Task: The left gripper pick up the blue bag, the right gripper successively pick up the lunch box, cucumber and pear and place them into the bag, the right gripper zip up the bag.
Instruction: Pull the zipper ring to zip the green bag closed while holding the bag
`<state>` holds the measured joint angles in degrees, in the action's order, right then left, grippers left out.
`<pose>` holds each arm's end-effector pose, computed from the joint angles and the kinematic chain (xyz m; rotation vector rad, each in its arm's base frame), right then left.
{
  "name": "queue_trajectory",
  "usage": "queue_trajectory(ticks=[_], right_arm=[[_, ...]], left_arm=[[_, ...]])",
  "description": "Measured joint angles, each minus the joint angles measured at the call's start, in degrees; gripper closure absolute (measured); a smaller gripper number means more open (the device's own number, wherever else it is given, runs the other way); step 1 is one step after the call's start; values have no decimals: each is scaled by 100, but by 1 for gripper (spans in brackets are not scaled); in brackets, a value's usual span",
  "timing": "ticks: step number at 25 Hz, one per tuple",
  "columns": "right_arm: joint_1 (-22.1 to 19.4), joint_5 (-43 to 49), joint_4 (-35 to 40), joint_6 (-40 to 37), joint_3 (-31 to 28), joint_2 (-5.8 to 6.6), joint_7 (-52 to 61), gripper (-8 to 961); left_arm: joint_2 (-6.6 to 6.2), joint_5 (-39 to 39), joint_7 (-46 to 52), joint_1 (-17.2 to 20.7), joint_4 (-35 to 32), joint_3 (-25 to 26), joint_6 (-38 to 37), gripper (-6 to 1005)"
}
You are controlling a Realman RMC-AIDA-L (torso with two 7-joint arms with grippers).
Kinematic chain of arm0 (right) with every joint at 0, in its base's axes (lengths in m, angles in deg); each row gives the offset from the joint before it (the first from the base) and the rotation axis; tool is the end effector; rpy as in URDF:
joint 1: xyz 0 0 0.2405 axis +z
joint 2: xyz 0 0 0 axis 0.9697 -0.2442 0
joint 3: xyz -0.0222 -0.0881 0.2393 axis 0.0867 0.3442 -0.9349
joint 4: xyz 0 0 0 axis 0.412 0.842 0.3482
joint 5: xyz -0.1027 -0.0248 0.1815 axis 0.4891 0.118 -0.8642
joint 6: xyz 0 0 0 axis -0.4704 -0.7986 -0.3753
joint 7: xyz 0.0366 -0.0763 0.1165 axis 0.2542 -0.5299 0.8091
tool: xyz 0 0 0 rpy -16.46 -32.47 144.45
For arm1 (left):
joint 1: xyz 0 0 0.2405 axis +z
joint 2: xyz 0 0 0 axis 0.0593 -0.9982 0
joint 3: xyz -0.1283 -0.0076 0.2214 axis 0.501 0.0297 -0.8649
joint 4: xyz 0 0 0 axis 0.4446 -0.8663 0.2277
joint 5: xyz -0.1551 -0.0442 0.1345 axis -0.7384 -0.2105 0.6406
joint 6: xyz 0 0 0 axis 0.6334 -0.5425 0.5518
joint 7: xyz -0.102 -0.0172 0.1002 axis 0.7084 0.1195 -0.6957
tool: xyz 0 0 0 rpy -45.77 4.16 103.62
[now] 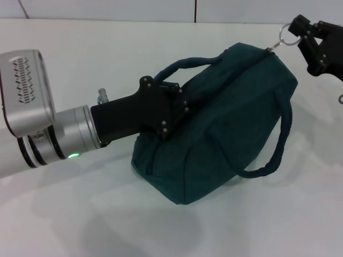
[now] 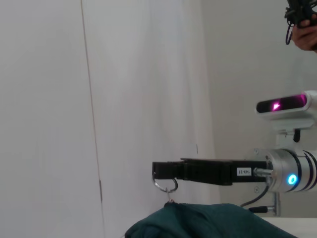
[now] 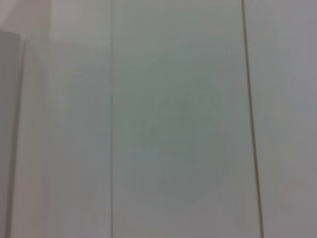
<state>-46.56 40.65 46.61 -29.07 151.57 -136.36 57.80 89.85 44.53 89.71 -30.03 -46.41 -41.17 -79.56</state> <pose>0.2378 0.3575 0.0084 -2.1439 0.2418 1.1277 -0.2269 0.3064 -0.0471 -2.5494 -0.0751 -1.0568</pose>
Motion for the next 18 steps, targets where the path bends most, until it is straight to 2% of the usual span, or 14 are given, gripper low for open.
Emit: queue_trajectory(ticks=[13, 18], right_arm=[[-60, 9, -157, 205, -39, 31, 84, 923], [-251, -11, -113, -42, -190, 36, 127, 872]], left_arm=[[-17, -271, -66, 110, -18, 15, -176, 956], [-16, -238, -174, 95, -7, 5, -274, 956]])
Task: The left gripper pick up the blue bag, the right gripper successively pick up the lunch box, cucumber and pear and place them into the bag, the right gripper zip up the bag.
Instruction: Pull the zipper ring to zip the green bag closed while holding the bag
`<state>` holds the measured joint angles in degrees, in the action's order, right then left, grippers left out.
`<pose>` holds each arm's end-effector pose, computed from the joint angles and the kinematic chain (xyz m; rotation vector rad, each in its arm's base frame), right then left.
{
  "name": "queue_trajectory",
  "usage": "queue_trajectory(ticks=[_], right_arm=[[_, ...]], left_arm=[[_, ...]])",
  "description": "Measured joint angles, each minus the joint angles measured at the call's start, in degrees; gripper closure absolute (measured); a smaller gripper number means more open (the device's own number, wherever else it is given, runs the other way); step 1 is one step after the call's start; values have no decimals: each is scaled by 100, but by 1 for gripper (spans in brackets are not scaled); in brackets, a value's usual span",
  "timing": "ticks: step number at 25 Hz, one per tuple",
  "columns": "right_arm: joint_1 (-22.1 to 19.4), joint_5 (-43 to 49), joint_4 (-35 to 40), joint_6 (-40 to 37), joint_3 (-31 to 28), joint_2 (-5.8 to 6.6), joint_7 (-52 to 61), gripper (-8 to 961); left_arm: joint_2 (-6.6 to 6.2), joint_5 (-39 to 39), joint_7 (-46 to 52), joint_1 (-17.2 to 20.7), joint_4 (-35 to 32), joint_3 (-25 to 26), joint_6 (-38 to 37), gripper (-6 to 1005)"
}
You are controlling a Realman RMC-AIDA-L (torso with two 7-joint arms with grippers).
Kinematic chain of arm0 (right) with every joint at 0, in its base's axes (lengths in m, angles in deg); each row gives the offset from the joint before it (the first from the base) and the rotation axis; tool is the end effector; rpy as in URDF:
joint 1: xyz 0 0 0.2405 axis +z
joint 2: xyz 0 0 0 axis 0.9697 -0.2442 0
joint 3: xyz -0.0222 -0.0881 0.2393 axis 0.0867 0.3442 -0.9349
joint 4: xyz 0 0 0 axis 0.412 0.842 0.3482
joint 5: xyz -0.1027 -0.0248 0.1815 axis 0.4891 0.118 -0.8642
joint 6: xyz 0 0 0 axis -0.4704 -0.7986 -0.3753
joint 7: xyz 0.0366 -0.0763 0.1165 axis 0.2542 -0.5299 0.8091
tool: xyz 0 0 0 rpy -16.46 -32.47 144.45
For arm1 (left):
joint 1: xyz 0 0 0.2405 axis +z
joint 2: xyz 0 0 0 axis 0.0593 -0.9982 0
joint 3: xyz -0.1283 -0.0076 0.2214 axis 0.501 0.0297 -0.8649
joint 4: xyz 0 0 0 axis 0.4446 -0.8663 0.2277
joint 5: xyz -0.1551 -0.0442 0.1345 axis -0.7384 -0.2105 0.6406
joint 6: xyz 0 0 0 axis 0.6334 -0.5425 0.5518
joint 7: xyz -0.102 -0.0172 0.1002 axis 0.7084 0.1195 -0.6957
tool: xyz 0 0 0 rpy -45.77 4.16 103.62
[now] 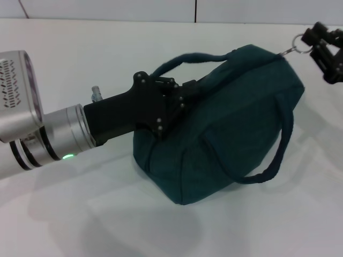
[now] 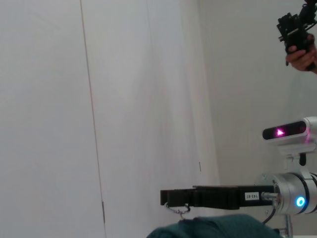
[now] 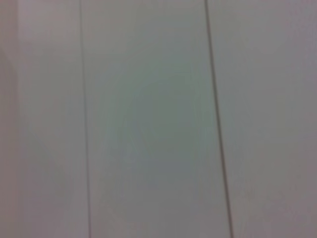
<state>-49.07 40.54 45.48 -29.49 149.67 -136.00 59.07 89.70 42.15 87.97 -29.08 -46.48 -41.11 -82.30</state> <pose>0.2594 0.3474 0.0147 -2.0952 0.3314 1.1154 -0.2260 0.3018 -0.0396 -2.5037 -0.0387 -1.1166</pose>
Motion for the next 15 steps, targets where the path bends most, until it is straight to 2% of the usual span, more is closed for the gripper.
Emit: queue_trajectory(ticks=[5, 11, 15], right_arm=[[-157, 12, 4, -37, -174, 32, 48, 822], [-274, 48, 8, -176, -139, 85, 56, 587], [-241, 167, 8, -304, -106, 70, 80, 521]], left_arm=[[3, 9, 0, 4, 7, -15, -16, 956], [8, 9, 14, -25, 10, -146, -22, 956], [13, 6, 1, -38, 10, -149, -22, 956]])
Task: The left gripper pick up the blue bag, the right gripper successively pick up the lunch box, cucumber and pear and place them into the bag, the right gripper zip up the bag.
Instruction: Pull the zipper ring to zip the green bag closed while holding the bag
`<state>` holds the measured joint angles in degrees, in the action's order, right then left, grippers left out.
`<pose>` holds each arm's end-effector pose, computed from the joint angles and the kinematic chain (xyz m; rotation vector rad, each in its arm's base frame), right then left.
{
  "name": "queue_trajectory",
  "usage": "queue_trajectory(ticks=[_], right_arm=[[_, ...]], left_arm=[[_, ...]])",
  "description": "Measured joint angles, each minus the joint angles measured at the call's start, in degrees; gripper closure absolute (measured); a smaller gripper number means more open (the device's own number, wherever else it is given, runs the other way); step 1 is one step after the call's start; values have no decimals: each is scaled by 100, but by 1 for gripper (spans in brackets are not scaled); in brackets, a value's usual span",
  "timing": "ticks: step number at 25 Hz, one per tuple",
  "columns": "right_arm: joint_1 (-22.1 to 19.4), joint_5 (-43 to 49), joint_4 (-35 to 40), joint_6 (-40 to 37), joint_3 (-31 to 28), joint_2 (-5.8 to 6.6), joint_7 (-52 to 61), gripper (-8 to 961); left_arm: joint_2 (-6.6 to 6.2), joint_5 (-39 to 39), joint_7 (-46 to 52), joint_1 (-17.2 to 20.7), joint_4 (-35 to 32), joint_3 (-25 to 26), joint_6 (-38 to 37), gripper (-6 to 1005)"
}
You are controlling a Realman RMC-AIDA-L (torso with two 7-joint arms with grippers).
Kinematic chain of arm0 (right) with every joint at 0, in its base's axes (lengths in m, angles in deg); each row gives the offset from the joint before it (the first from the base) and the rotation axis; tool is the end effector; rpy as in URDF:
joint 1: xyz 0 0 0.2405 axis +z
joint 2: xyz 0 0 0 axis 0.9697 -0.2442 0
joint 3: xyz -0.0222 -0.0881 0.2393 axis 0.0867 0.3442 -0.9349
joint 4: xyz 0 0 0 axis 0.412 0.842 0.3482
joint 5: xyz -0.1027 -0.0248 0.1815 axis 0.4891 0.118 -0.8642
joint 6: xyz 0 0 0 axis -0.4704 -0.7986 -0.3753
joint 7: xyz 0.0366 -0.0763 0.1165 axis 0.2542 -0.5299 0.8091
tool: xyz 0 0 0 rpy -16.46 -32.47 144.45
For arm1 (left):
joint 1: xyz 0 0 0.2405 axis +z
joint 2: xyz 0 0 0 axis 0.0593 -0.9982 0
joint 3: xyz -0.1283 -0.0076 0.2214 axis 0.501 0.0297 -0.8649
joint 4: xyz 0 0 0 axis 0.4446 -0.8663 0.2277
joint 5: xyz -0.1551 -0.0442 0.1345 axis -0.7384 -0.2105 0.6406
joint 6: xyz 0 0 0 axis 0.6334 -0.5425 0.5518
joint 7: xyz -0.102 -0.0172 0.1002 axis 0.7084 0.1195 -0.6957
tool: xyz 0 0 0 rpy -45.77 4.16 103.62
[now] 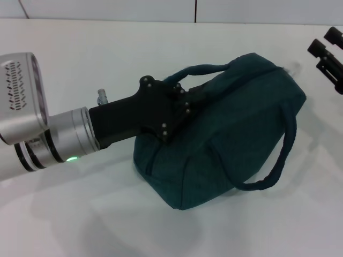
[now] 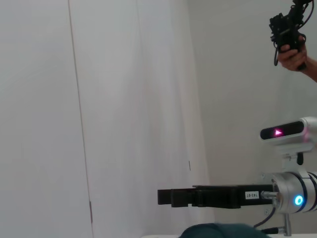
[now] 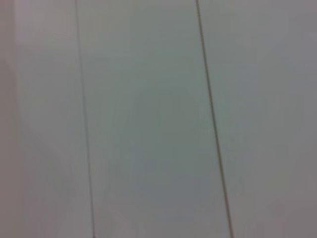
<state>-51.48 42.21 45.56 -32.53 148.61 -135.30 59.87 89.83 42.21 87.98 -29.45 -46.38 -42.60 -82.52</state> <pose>0.2710 0.3328 0.0210 -2.0992 0.3387 1.1281 -0.2224 0.2995 -0.0444 -2.5344 -0.0245 -1.1234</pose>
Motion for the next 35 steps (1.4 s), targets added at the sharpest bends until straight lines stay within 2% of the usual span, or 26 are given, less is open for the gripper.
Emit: queue_trajectory(ticks=[7, 10, 14, 16, 18, 20, 35], right_arm=[[-2, 242, 73, -150, 55, 39, 151, 505], [-91, 403, 200, 151, 16, 133, 138, 506], [-131, 422, 178, 664, 26, 171, -31, 507], [-154, 535, 176, 878, 50, 119, -168, 508], [-149, 777, 205, 999, 55, -1, -320, 508], [-124, 988, 239, 1068, 60, -69, -419, 509], [105, 1039, 289, 993, 450, -139, -454, 512]], left_arm=[[11, -28, 0, 13, -1, -3, 0, 958], [11, -32, -1, 26, -2, -2, 0, 960], [11, -16, -2, 26, -2, -2, 0, 961], [11, -5, -3, 11, -2, -3, 1, 962], [10, 0, -4, -1, -2, -7, 0, 961], [11, 3, -4, -14, -2, -33, -9, 961], [10, -52, -55, -22, -1, -139, -28, 957]])
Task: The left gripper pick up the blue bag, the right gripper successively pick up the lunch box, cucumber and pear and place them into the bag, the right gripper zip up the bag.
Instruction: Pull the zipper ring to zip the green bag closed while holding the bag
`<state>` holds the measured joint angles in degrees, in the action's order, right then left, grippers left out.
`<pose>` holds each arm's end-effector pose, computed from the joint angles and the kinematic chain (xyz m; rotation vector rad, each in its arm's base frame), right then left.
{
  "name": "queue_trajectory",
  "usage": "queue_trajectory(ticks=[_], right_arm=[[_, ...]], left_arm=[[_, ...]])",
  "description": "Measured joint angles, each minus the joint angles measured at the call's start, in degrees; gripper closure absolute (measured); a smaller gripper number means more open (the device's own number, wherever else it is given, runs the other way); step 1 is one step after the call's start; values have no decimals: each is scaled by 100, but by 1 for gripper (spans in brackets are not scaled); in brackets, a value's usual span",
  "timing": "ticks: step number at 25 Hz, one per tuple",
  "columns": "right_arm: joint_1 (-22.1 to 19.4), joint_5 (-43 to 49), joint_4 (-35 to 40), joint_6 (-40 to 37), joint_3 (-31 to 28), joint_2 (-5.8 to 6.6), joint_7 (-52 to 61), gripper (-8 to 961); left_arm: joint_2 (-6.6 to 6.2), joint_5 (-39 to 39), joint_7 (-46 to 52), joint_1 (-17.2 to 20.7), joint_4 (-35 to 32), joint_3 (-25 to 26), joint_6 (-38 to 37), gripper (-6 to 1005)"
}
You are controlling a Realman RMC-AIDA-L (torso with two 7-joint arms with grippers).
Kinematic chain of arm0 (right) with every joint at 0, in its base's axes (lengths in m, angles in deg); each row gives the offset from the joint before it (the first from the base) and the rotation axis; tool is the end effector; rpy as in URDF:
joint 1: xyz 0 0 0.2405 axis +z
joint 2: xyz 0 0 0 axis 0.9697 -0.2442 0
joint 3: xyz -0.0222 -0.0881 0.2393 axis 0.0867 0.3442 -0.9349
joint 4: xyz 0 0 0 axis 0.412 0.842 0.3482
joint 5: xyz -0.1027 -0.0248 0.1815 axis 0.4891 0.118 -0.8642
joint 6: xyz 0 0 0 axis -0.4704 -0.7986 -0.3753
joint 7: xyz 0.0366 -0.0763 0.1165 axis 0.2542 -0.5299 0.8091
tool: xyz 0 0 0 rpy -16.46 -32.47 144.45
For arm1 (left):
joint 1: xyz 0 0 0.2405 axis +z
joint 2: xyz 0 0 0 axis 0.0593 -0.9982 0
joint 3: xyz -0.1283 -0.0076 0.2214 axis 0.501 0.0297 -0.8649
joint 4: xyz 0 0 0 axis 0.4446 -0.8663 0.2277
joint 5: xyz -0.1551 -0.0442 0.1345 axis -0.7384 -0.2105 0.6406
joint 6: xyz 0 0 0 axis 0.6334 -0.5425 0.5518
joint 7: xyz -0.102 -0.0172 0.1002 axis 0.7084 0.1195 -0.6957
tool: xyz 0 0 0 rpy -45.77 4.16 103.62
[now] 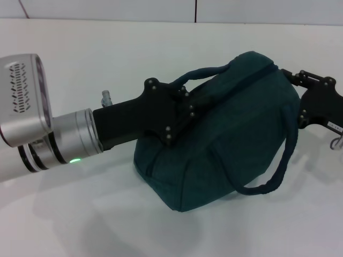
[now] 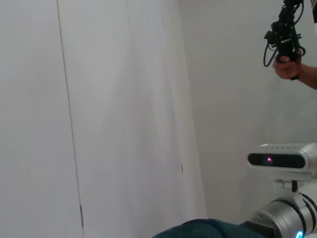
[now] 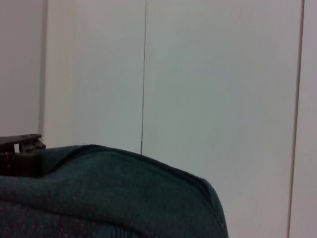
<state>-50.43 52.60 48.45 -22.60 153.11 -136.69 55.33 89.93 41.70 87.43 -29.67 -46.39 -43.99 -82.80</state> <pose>0.2694 0.3353 -0.0225 -2.3276 0.2288 0.8424 -0.2189 0.2977 -0.0474 -2.5495 -0.0006 -1.1326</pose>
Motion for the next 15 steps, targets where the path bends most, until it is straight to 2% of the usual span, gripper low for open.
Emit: queue_trajectory(ticks=[4, 15], right_arm=[[75, -1, 4, -16, 86, -11, 6, 513], [102, -13, 10, -39, 162, -19, -1, 660]], left_arm=[[0, -5, -6, -1, 0, 12, 12, 956], [0, -70, -6, -9, 0, 8, 20, 953]])
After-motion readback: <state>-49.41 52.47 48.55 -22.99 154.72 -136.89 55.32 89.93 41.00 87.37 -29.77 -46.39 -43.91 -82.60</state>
